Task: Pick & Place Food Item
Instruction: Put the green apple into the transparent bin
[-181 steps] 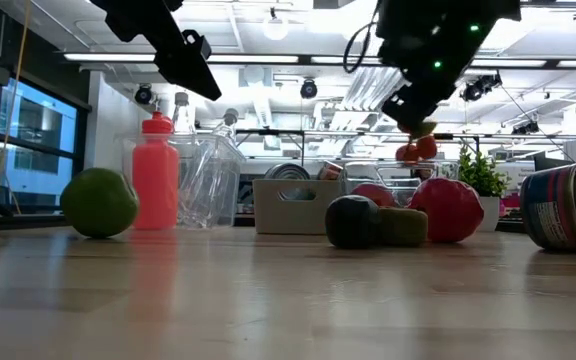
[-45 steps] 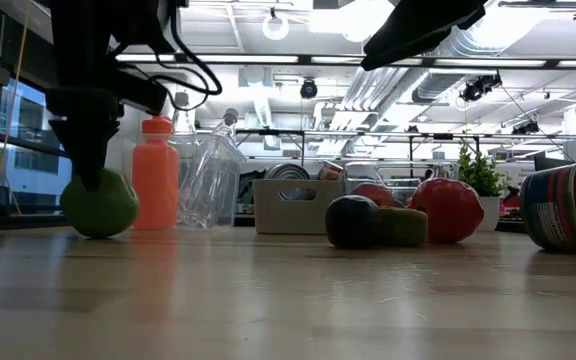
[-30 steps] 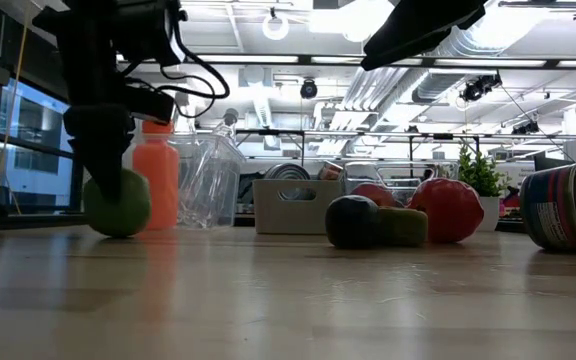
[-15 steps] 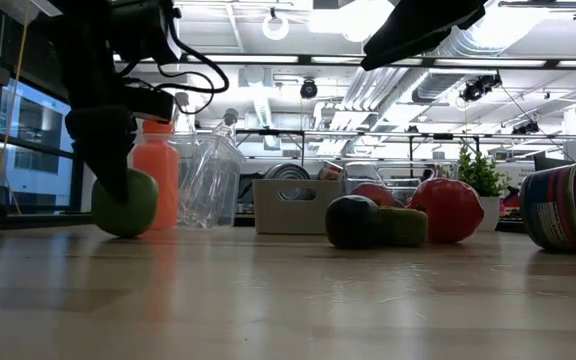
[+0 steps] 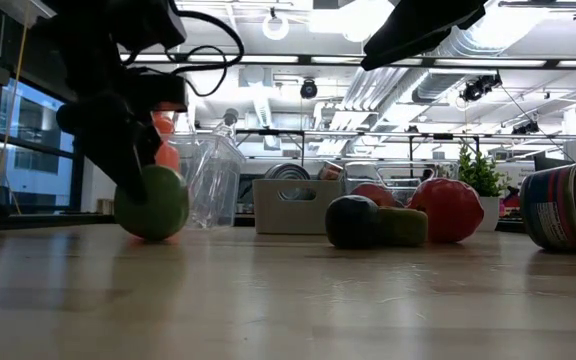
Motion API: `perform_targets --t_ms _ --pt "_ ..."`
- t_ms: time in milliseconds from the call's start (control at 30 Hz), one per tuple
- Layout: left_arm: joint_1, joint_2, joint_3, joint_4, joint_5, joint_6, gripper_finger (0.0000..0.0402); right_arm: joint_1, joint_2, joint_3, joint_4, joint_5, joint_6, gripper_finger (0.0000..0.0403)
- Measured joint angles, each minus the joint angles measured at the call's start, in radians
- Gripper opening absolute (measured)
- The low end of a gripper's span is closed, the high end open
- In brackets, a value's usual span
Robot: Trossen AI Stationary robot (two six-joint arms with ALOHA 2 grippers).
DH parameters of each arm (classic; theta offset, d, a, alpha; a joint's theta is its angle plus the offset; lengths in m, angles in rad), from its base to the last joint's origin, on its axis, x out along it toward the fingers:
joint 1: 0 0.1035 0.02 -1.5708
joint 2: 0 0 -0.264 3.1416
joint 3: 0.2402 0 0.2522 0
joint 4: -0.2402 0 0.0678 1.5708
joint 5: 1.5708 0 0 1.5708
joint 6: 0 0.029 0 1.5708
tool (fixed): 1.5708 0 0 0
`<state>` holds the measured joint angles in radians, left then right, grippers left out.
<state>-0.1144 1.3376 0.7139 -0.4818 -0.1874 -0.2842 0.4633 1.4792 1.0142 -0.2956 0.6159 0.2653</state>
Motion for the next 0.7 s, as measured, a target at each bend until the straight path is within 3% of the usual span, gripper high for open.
perform_targets --t_ms 233,567,700 --pt "-0.023 -0.032 0.009 0.042 0.024 0.060 0.0385 0.000 0.000 0.000 0.048 -0.017 0.048 0.0275" --pt "-0.063 -0.138 0.014 0.242 0.119 0.127 0.0385 0.000 0.000 0.000 0.098 -0.067 0.021 0.0275" --pt "-0.103 -0.165 0.015 0.325 0.154 0.175 0.0385 -0.002 0.000 0.000 0.110 -0.070 0.113 0.0275"
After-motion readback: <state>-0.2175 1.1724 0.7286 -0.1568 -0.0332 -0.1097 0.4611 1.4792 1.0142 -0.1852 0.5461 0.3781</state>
